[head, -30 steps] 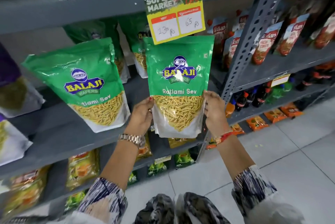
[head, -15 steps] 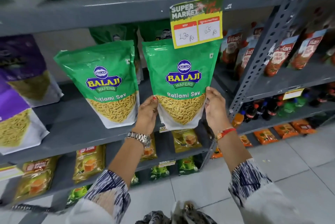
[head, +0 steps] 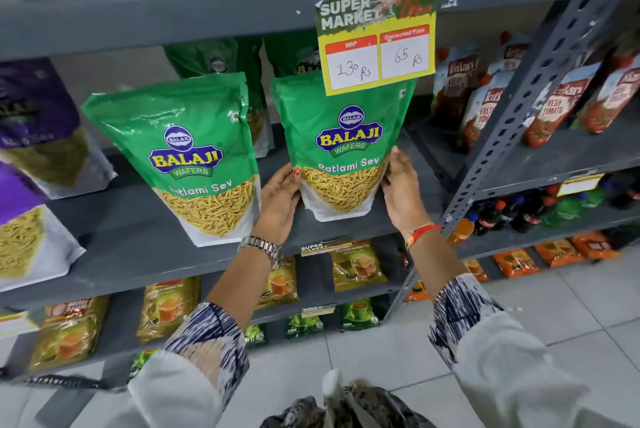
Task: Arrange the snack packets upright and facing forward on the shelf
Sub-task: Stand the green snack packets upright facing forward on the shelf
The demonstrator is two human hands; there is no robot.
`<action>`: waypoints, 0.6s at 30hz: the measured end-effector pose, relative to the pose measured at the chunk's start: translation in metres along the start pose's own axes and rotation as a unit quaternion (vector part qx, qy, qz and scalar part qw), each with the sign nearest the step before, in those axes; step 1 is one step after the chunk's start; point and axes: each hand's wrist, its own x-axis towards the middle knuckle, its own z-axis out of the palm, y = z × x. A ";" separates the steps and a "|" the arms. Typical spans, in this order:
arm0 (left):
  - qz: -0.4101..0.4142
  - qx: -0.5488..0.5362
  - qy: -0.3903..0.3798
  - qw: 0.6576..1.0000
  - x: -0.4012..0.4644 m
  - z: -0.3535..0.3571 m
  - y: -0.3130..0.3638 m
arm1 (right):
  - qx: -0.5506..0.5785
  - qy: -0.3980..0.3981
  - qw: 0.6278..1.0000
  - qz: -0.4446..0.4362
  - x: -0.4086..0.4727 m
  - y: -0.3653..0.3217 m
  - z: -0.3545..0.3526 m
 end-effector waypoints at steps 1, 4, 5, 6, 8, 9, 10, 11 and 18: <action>0.005 0.008 -0.010 1.000 0.001 -0.002 -0.001 | -0.021 -0.015 1.000 0.010 0.000 0.001 -0.001; -0.002 0.053 -0.042 0.998 0.001 0.000 -0.004 | -0.074 -0.054 0.995 0.050 -0.002 0.006 -0.004; -0.006 0.064 -0.052 0.997 -0.001 0.003 -0.005 | -0.084 -0.061 0.993 0.058 -0.004 0.006 -0.004; -0.010 0.076 -0.062 0.995 -0.003 0.005 -0.006 | -0.093 -0.067 0.992 0.061 -0.005 0.006 -0.004; -0.006 0.102 -0.076 0.992 -0.006 0.010 -0.008 | -0.107 -0.074 0.990 0.058 -0.007 0.004 -0.003; 0.000 0.108 -0.081 0.991 -0.007 0.011 -0.009 | -0.107 -0.077 0.990 0.054 -0.009 0.002 -0.003; 0.004 0.112 -0.082 0.990 -0.008 0.012 -0.011 | -0.104 -0.077 0.990 0.049 -0.009 0.003 -0.005; 0.008 0.115 -0.083 0.990 -0.009 0.012 -0.013 | -0.101 -0.076 0.991 0.044 -0.010 0.003 -0.006; 0.017 0.118 -0.087 0.989 -0.012 0.018 -0.021 | -0.079 -0.065 0.994 0.038 -0.005 0.006 -0.018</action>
